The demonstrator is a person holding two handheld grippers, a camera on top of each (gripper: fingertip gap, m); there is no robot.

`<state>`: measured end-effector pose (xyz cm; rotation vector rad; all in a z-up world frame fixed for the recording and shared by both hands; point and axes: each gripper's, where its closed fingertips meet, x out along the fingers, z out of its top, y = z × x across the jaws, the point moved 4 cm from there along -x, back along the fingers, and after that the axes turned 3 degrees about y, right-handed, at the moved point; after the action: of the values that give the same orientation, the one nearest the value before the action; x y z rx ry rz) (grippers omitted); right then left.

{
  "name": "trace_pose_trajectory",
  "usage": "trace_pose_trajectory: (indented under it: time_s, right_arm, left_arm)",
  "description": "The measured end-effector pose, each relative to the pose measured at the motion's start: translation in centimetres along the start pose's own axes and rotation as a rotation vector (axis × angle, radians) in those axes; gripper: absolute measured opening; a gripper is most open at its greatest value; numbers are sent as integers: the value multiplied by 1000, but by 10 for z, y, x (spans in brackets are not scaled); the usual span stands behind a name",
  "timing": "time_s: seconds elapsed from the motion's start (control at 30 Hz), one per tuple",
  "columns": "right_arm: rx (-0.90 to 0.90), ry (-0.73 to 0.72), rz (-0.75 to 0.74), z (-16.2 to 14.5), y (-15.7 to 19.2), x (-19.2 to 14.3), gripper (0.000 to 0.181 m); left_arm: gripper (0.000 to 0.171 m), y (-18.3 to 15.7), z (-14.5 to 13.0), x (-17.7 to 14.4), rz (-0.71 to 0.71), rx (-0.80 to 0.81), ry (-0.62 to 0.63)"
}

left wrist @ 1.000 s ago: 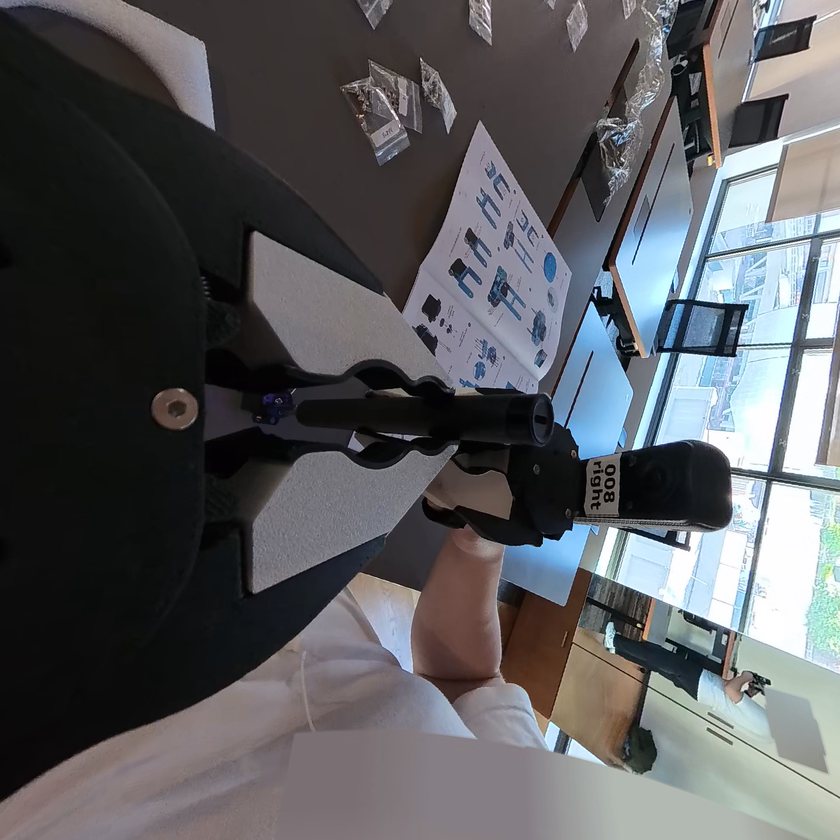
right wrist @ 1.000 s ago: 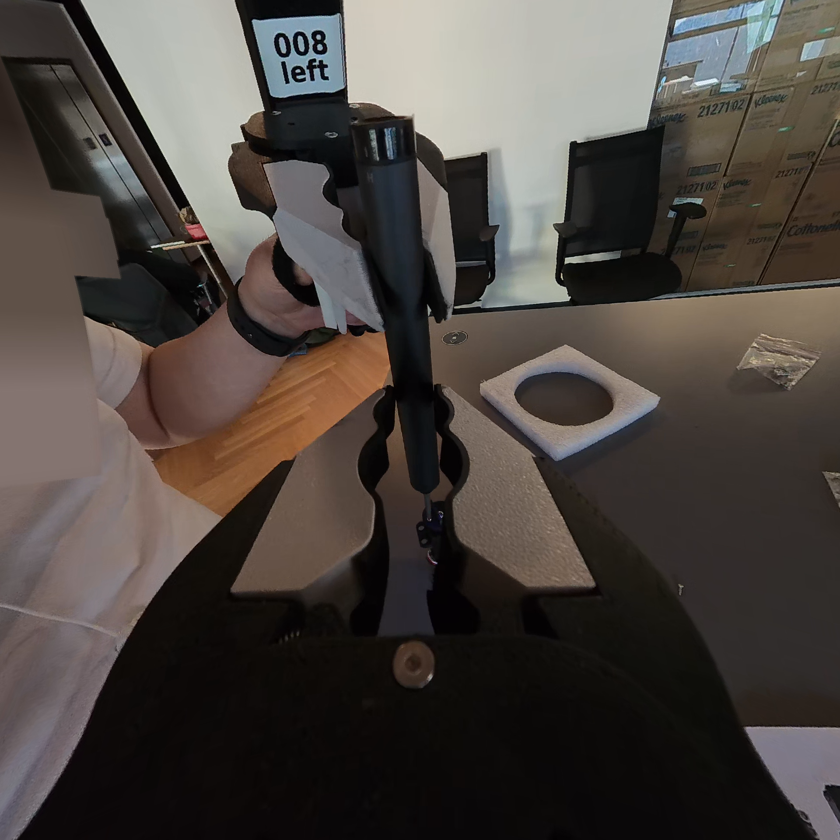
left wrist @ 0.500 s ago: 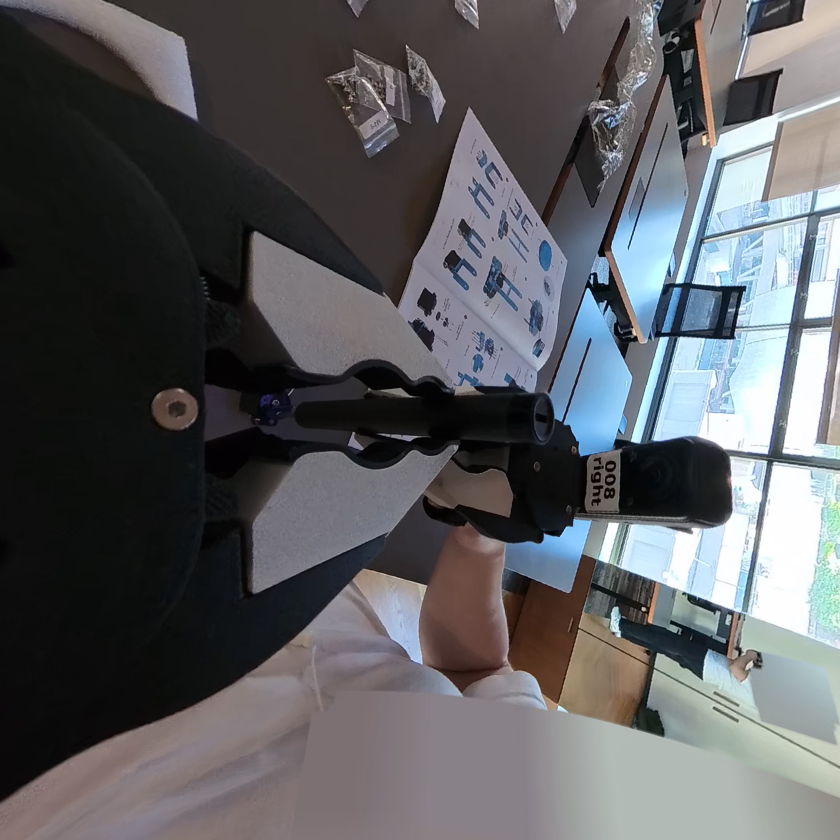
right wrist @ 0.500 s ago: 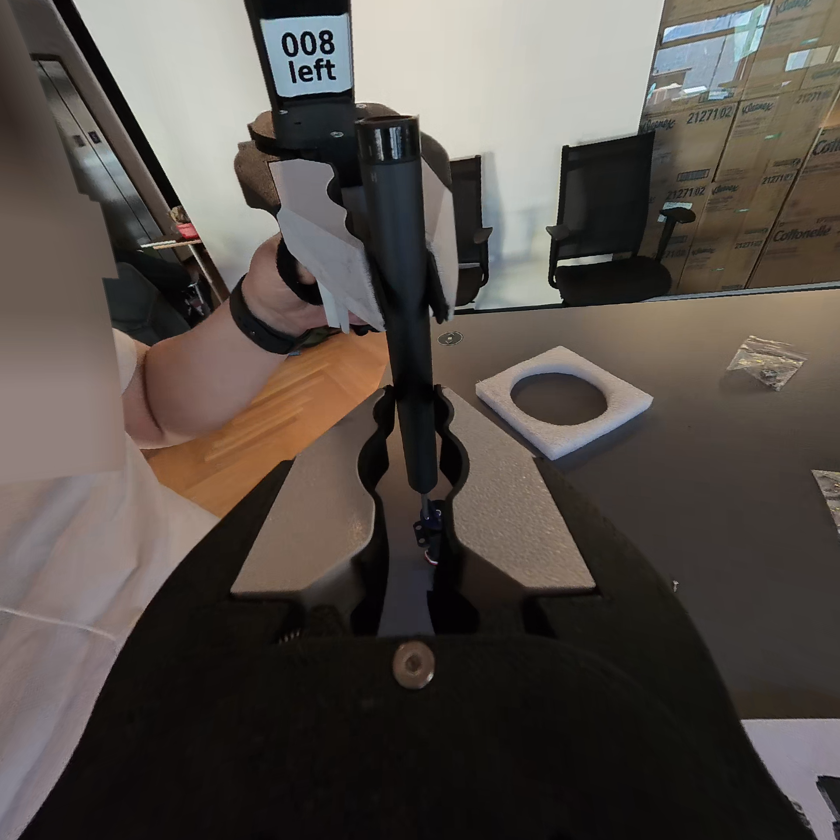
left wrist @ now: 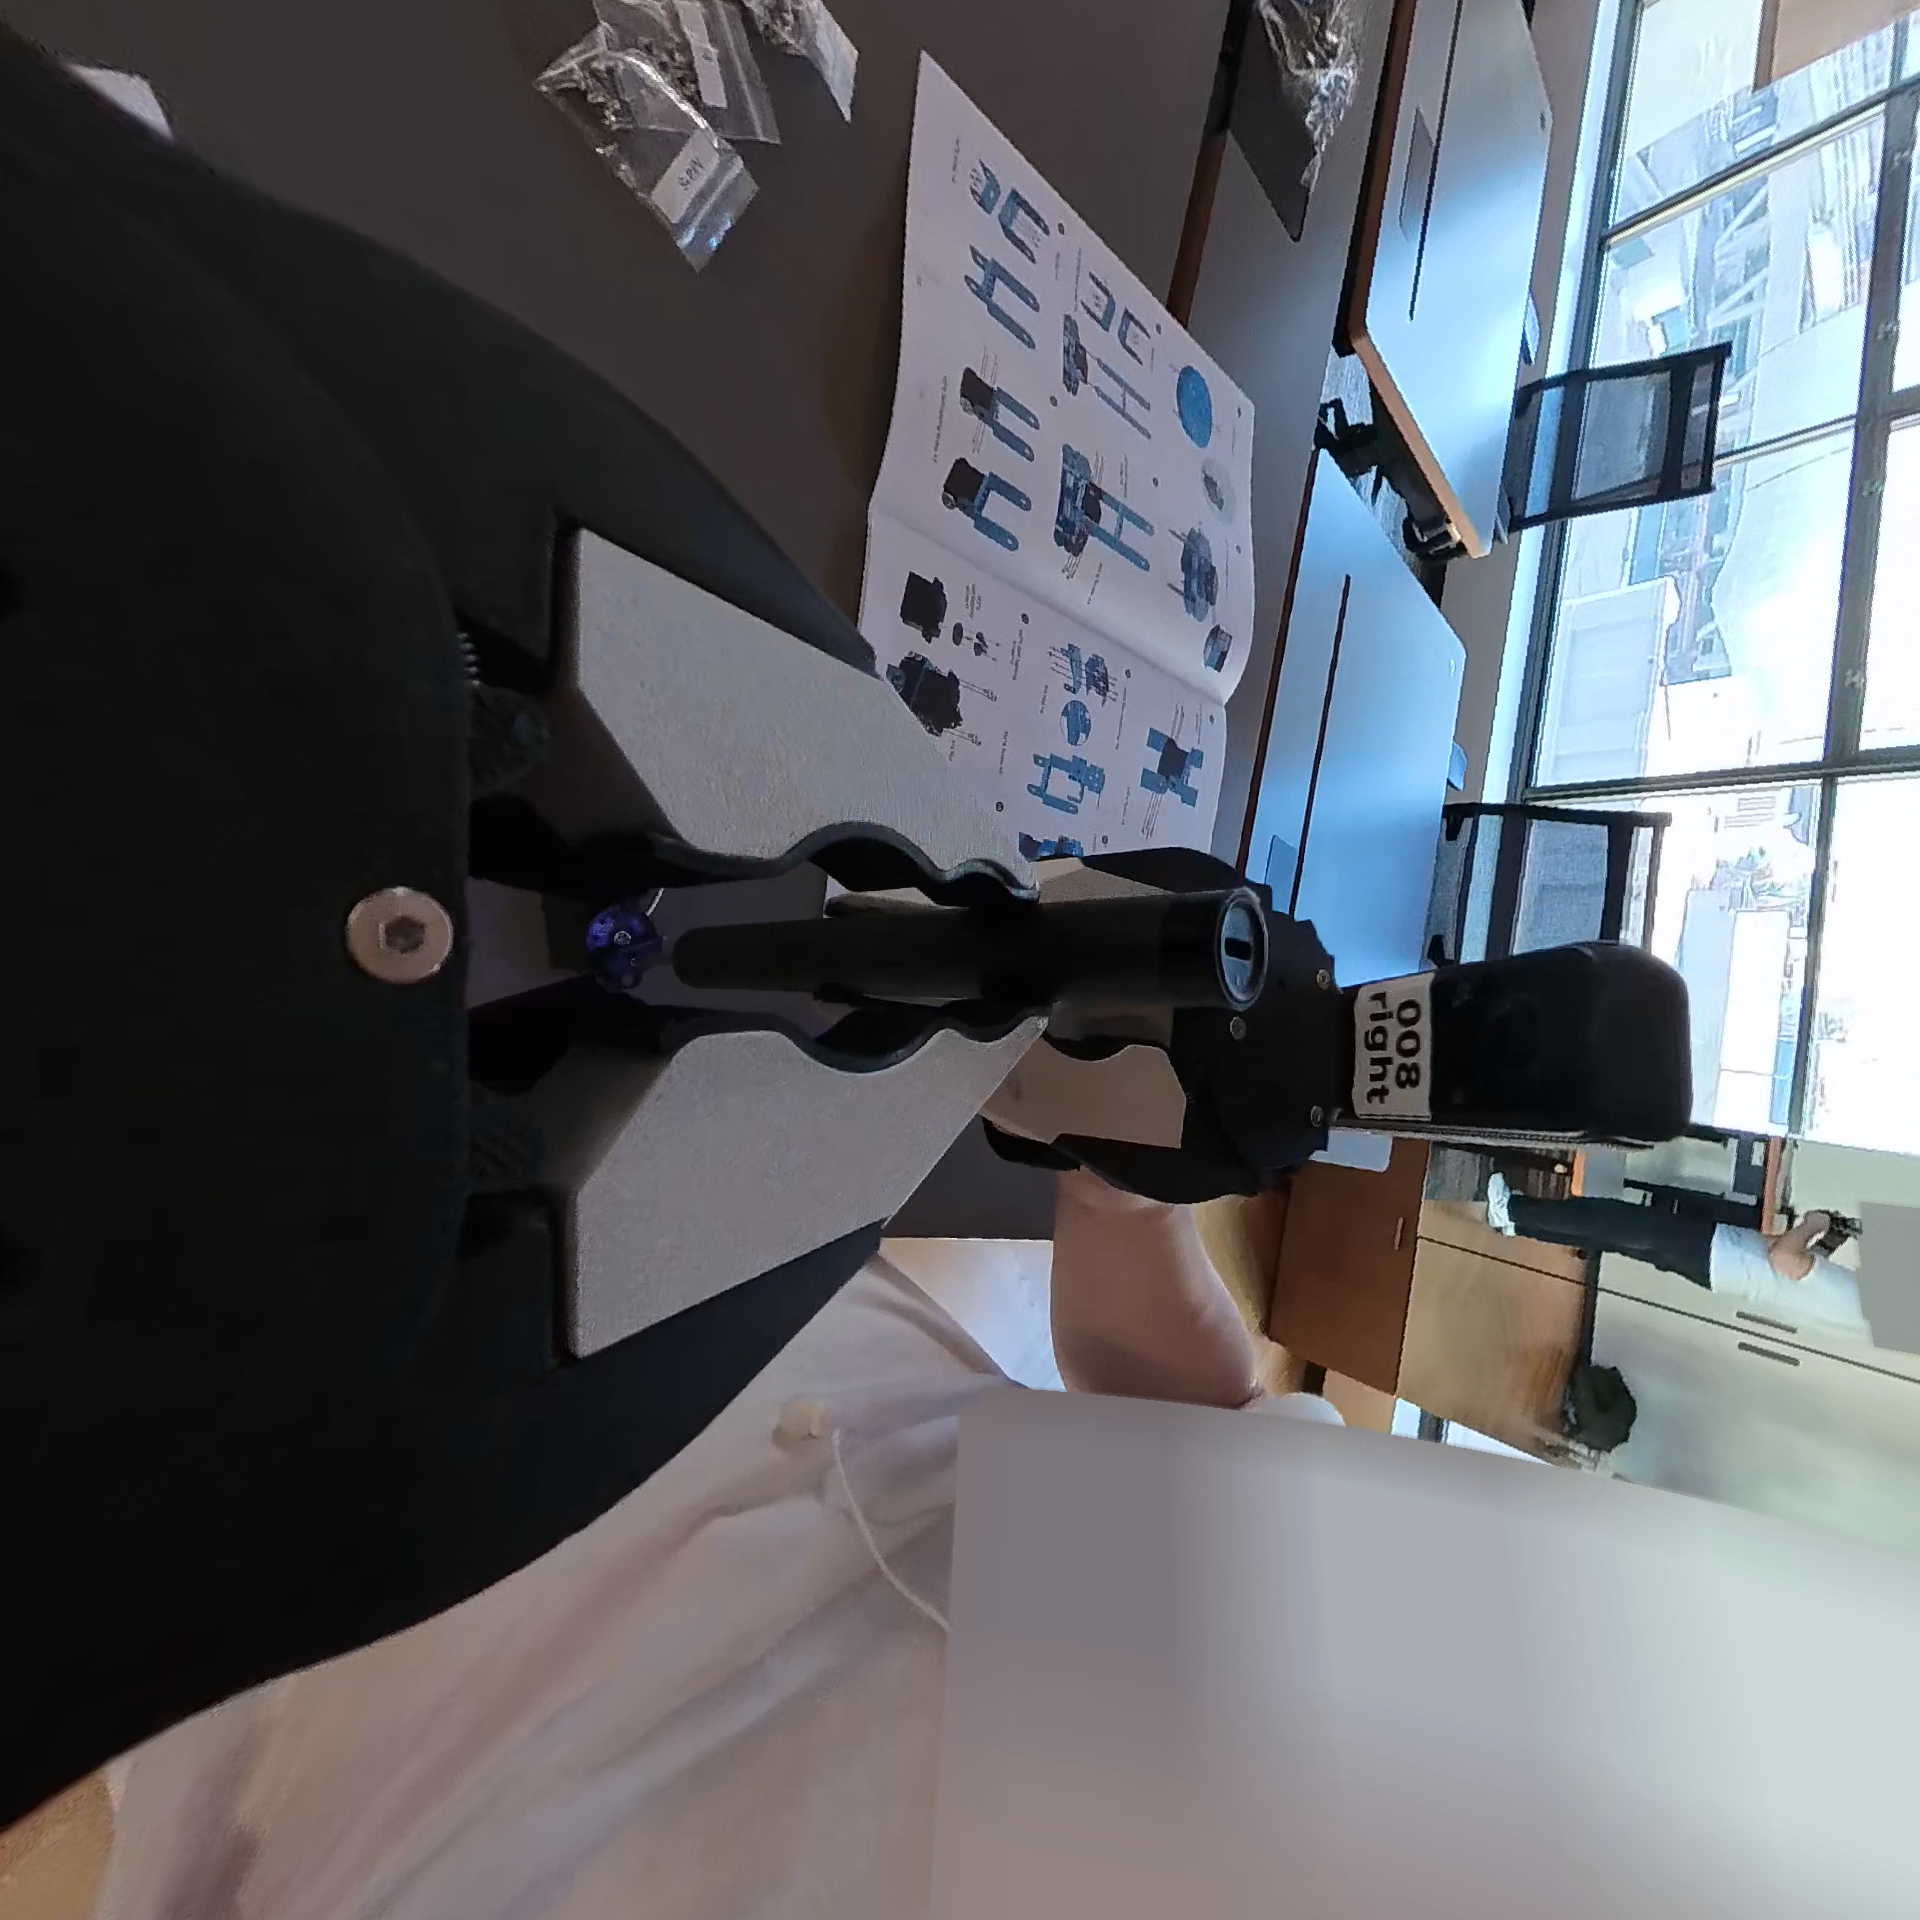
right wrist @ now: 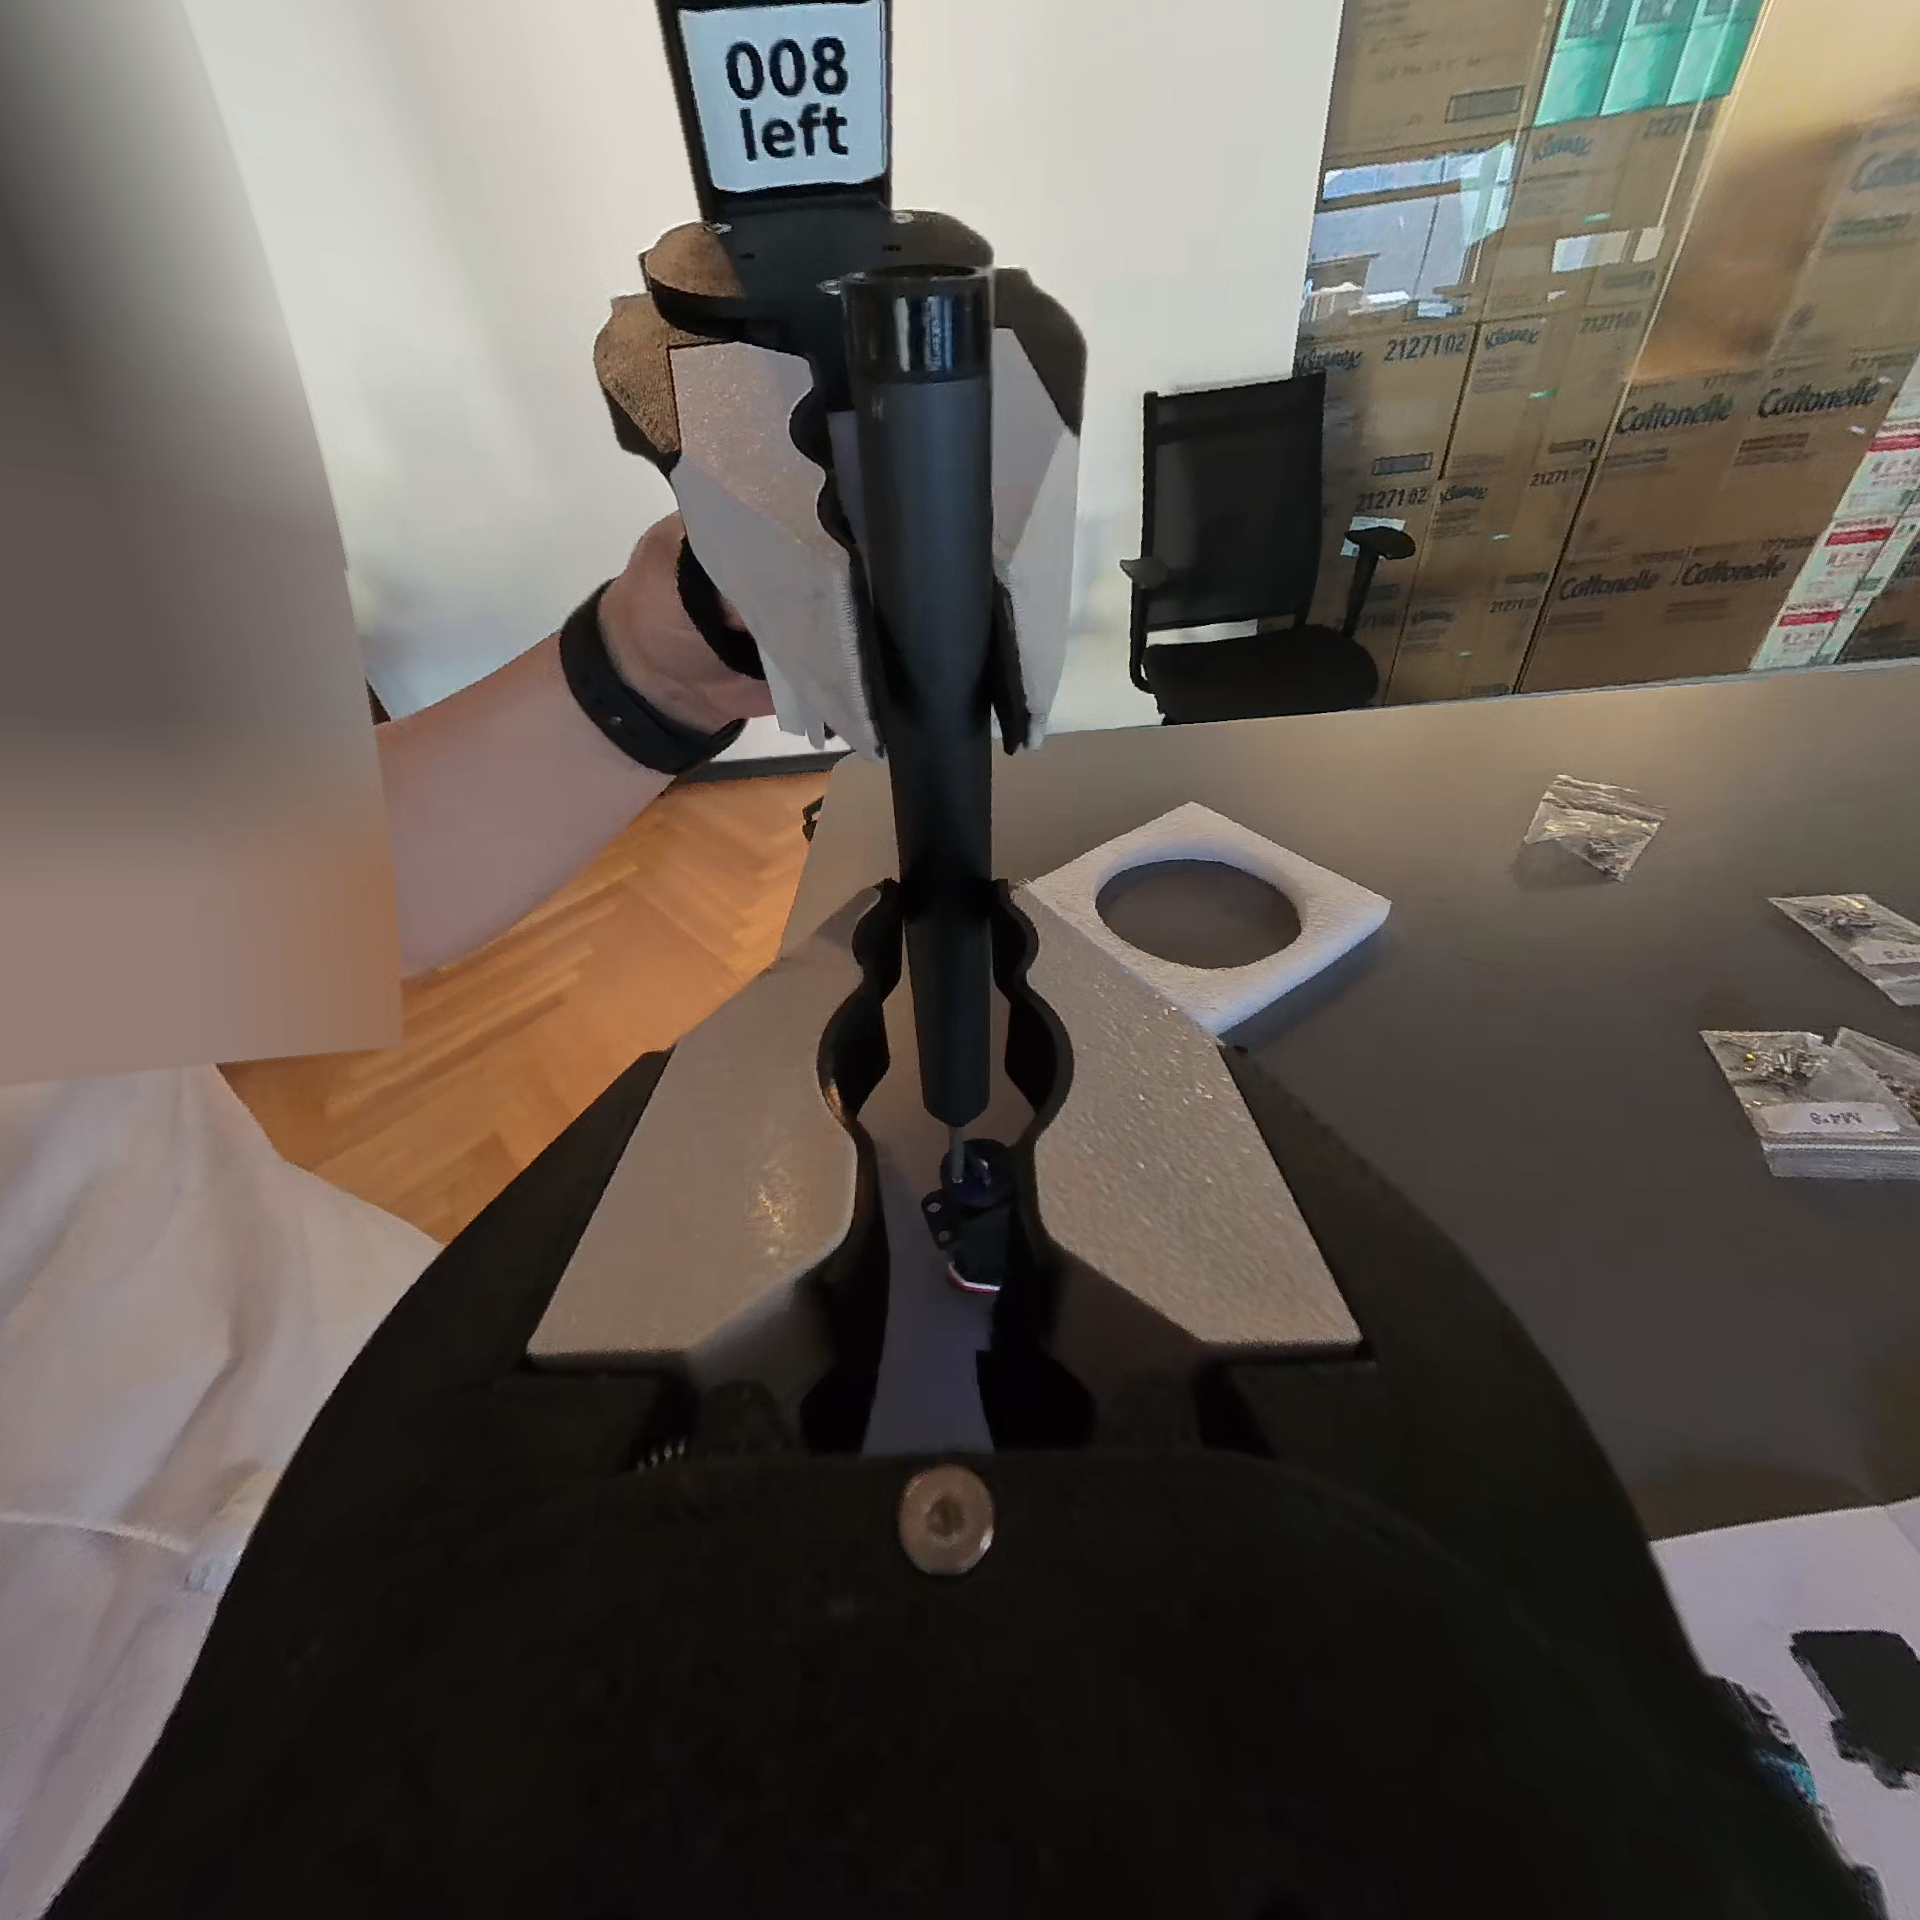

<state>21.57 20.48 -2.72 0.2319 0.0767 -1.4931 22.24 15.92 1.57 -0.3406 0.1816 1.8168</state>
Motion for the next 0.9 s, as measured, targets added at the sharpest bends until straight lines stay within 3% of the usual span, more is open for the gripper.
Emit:
trace_pose_trajectory:
  time_s: [0.27, 0.63, 0.9]
  right_arm:
    - [11, -10, -9, -2, 5, 2, 16]
    - [-18, 61, 29, -4, 3, 7, 20]
    - [-14, 59, 122, -2, 1, 1, 22]
  left_arm:
    - [16, -4, -2, -3, -92, 11, -12]
    - [15, -3, -3, -7, 61, 29, 3]
    - [16, -4, -3, -7, 65, 29, 16]
